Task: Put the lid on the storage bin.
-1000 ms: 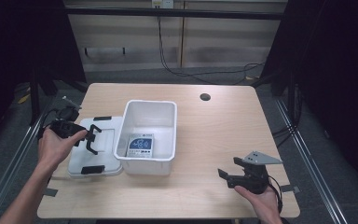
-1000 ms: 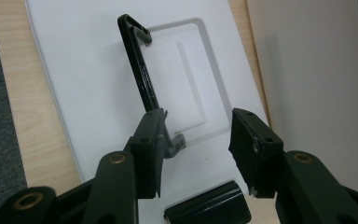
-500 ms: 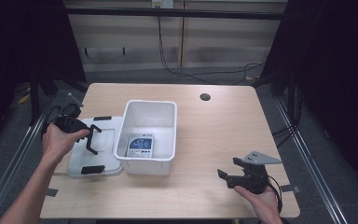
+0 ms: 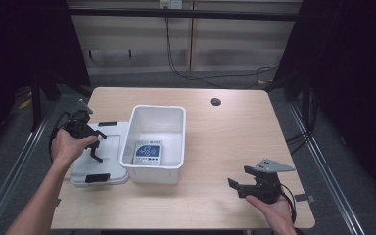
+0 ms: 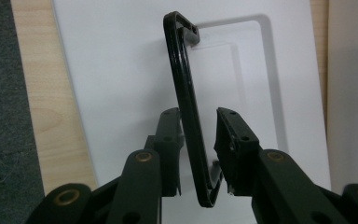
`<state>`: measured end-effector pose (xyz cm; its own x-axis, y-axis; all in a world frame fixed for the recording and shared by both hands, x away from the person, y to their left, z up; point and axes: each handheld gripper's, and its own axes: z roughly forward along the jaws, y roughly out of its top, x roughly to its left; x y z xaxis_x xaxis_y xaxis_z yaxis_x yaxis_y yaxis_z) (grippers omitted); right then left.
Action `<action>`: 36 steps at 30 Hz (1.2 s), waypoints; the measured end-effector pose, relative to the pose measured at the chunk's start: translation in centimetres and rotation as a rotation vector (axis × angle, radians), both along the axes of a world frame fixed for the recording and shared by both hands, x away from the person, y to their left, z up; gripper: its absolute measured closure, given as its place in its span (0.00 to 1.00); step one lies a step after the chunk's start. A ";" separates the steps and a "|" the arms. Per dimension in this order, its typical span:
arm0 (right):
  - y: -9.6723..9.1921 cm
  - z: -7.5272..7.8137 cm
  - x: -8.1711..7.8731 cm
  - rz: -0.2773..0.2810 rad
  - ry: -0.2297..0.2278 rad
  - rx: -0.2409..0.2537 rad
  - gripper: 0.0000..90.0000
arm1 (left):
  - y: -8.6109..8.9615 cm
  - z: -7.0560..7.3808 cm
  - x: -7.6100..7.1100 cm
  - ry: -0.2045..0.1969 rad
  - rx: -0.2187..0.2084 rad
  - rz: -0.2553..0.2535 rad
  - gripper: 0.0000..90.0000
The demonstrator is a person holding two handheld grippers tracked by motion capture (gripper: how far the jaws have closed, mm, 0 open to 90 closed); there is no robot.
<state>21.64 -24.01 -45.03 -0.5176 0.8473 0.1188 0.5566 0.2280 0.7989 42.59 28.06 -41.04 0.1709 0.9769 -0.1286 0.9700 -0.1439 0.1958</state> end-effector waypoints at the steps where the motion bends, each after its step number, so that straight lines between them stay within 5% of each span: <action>1: 0.0 0.0 0.0 0.001 0.001 -0.001 0.25 | -0.2 0.0 0.0 -0.003 -0.002 0.000 0.81; 19: 0.1 -0.2 0.1 0.006 0.021 -0.009 0.26 | -1.3 -0.9 1.0 0.046 0.020 0.032 0.89; 36: 0.1 -0.2 0.1 0.000 0.027 -0.003 0.25 | -0.9 -0.5 1.0 0.040 0.017 0.063 0.94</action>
<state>21.74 -23.90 -45.24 -0.5139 0.8480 0.1297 0.5778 0.2305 0.7829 43.56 27.11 -41.50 0.1041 0.9877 -0.1170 0.9842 -0.0853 0.1549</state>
